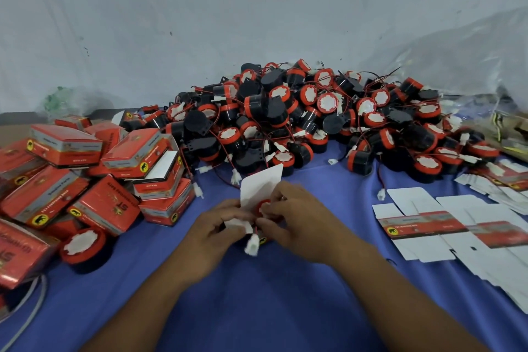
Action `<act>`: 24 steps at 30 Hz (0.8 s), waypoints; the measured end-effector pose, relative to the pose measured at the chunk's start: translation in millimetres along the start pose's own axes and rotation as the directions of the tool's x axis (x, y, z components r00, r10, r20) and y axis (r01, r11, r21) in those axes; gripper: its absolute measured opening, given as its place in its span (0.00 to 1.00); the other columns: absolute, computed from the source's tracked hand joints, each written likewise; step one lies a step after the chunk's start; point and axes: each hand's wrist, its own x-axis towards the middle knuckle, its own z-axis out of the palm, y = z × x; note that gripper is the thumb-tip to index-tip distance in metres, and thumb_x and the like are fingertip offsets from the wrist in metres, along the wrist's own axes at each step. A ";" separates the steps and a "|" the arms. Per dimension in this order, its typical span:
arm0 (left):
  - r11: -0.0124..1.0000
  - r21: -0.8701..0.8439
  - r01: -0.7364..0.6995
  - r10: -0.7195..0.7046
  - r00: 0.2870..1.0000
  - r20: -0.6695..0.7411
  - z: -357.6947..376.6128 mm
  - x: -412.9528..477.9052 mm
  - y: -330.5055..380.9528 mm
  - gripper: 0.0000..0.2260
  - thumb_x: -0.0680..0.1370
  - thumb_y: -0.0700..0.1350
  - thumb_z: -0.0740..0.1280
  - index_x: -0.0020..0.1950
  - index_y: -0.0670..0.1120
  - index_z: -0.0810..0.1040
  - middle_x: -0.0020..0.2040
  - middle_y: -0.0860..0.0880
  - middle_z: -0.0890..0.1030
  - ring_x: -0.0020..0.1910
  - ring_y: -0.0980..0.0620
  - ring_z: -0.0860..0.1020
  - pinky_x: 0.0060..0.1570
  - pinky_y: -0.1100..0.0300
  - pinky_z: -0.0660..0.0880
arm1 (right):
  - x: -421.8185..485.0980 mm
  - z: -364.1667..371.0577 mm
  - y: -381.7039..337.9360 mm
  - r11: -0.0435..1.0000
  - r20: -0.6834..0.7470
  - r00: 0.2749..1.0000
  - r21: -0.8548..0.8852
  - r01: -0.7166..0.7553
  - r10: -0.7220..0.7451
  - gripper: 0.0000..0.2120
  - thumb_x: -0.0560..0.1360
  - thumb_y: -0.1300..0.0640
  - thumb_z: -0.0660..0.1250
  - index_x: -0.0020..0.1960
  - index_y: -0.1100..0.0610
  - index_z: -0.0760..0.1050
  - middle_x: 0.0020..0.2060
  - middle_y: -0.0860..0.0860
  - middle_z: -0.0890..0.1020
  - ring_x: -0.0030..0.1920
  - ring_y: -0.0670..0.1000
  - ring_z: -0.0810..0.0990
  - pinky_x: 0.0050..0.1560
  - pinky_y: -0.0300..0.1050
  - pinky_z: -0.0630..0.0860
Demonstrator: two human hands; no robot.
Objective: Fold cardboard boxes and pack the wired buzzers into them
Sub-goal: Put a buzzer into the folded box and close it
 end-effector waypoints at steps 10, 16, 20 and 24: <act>0.997 0.075 0.014 -0.005 0.992 -0.124 8.0 4.3 -0.6 0.10 0.79 0.47 0.68 0.40 0.54 0.86 0.48 0.57 0.82 0.50 0.57 0.80 0.49 0.63 0.75 | -4.6 -5.9 2.6 0.990 -0.039 0.999 0.140 0.028 -0.023 0.09 0.79 0.53 0.65 0.45 0.57 0.78 0.43 0.49 0.73 0.43 0.49 0.72 0.46 0.50 0.74; 0.983 0.050 0.179 -0.175 0.982 -0.066 9.7 14.3 -1.6 0.12 0.76 0.34 0.70 0.34 0.45 0.82 0.49 0.53 0.81 0.47 0.52 0.81 0.47 0.56 0.76 | -2.4 -9.4 -7.0 0.807 -0.156 0.967 0.586 -0.073 0.200 0.14 0.80 0.51 0.67 0.65 0.52 0.74 0.48 0.46 0.81 0.40 0.46 0.79 0.42 0.37 0.76; 0.979 0.007 0.204 -0.204 0.979 0.000 8.3 18.1 5.5 0.06 0.72 0.40 0.69 0.35 0.39 0.82 0.53 0.46 0.79 0.50 0.45 0.80 0.48 0.51 0.77 | 0.0 -3.5 -11.2 0.785 -0.165 0.943 0.604 -0.136 0.291 0.15 0.79 0.52 0.69 0.64 0.50 0.72 0.46 0.44 0.81 0.42 0.44 0.79 0.42 0.34 0.75; 0.967 0.110 0.228 -0.237 0.969 0.072 4.4 17.1 11.4 0.13 0.76 0.33 0.67 0.33 0.45 0.81 0.49 0.48 0.78 0.44 0.52 0.78 0.44 0.53 0.76 | 1.1 0.7 -17.5 0.863 -0.195 0.946 0.487 -0.135 0.259 0.12 0.78 0.52 0.70 0.59 0.49 0.73 0.47 0.45 0.79 0.36 0.41 0.77 0.36 0.31 0.72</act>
